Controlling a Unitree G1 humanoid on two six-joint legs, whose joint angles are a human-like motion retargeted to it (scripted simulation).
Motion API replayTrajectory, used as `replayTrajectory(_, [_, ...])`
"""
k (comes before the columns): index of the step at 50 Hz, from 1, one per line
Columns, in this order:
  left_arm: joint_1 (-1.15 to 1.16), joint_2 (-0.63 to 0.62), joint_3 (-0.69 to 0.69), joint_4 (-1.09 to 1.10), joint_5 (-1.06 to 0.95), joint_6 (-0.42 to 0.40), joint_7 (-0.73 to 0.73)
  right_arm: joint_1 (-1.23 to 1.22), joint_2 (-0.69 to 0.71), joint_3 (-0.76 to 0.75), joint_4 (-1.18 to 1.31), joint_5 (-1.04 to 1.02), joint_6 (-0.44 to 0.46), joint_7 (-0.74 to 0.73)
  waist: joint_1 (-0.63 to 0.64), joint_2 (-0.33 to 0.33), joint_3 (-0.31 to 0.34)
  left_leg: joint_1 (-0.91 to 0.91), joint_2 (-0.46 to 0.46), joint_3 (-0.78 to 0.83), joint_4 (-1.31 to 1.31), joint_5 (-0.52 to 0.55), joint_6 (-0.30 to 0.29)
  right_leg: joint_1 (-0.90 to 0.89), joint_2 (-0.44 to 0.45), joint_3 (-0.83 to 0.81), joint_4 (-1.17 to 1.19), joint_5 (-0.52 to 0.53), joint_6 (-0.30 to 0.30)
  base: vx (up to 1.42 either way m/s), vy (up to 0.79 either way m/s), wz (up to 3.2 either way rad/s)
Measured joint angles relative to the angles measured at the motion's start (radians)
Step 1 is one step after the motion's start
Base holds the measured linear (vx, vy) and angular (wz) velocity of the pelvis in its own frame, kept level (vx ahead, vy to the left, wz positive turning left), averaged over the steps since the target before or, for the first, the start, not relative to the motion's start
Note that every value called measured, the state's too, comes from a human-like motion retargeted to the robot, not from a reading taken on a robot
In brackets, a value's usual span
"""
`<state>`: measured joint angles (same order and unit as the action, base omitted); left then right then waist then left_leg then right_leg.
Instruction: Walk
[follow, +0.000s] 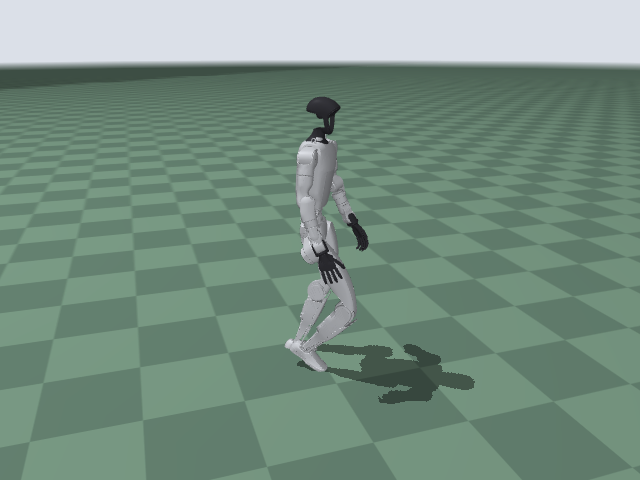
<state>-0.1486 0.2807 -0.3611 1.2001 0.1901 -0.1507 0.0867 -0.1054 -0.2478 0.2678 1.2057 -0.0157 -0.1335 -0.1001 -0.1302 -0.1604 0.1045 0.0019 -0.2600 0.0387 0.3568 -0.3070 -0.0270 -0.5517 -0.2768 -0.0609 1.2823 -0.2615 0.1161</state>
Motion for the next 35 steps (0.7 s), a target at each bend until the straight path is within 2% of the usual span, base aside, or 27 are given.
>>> replayTrajectory(5, [-0.062,0.009,0.009,-0.060,-0.049,-0.029,0.045,-0.017,0.017,-0.002,0.023,0.023,0.006,-0.023,-0.015,0.038,0.012,0.101,0.049,-0.022,-0.064,0.018,-0.028,-0.027,0.163,0.040,-0.317,0.077,0.098,0.13,-0.04,0.24])
replayTrajectory(8, [-0.065,0.003,-0.001,-0.089,-0.051,-0.042,0.061,-0.011,0.024,-0.006,0.044,0.020,0.013,-0.038,-0.011,0.024,0.017,0.123,0.038,-0.031,0.011,-0.039,-0.023,-0.017,0.195,0.077,-0.355,0.088,0.121,0.09,-0.04,0.23])
replayTrajectory(11, [-0.051,-0.009,-0.011,-0.097,-0.036,-0.044,0.061,-0.013,0.026,-0.014,0.073,0.017,0.019,-0.055,0.004,0.042,0.022,0.127,0.056,-0.045,0.125,-0.104,-0.038,0.030,0.222,0.058,-0.354,0.063,0.097,0.12,-0.05,0.07])
replayTrajectory(14, [-0.020,-0.035,-0.015,-0.078,0.000,-0.041,0.041,-0.025,0.019,-0.021,0.097,0.016,0.019,-0.068,0.022,0.123,0.034,0.082,0.149,-0.058,0.337,-0.143,-0.097,0.117,0.304,-0.001,-0.425,0.052,0.055,0.14,-0.06,-0.02])
replayTrajectory(18, [0.055,-0.068,-0.020,-0.030,0.065,-0.034,-0.013,-0.021,0.013,-0.024,0.083,0.007,0.017,-0.070,0.063,0.214,0.024,-0.038,0.261,-0.067,0.652,-0.036,-0.208,0.196,0.409,-0.037,-0.536,0.060,0.011,0.11,-0.02,-0.12])
replayTrajectory(20, [0.091,-0.077,-0.022,-0.004,0.093,-0.028,-0.045,-0.021,0.005,-0.026,0.065,0.003,0.014,-0.064,0.085,0.246,0.017,-0.099,0.295,-0.065,0.778,0.035,-0.235,0.231,0.444,-0.041,-0.597,0.071,-0.003,0.09,0.05,-0.13])
replayTrajectory(27, [0.206,-0.083,-0.011,0.082,0.126,-0.003,-0.135,-0.021,-0.013,-0.025,0.018,-0.001,0.010,-0.039,0.144,0.269,-0.001,-0.196,0.346,-0.068,0.968,0.133,-0.234,0.293,0.470,-0.030,-0.703,0.114,-0.009,0.00,0.07,-0.09])
replayTrajectory(35, [0.248,-0.074,0.026,0.095,0.128,0.003,-0.148,-0.015,0.028,-0.025,0.011,-0.016,0.025,-0.017,0.136,0.256,-0.003,-0.080,0.277,-0.133,0.822,0.138,-0.235,0.256,0.434,-0.018,-0.660,0.201,0.044,-0.22,0.12,-0.04])
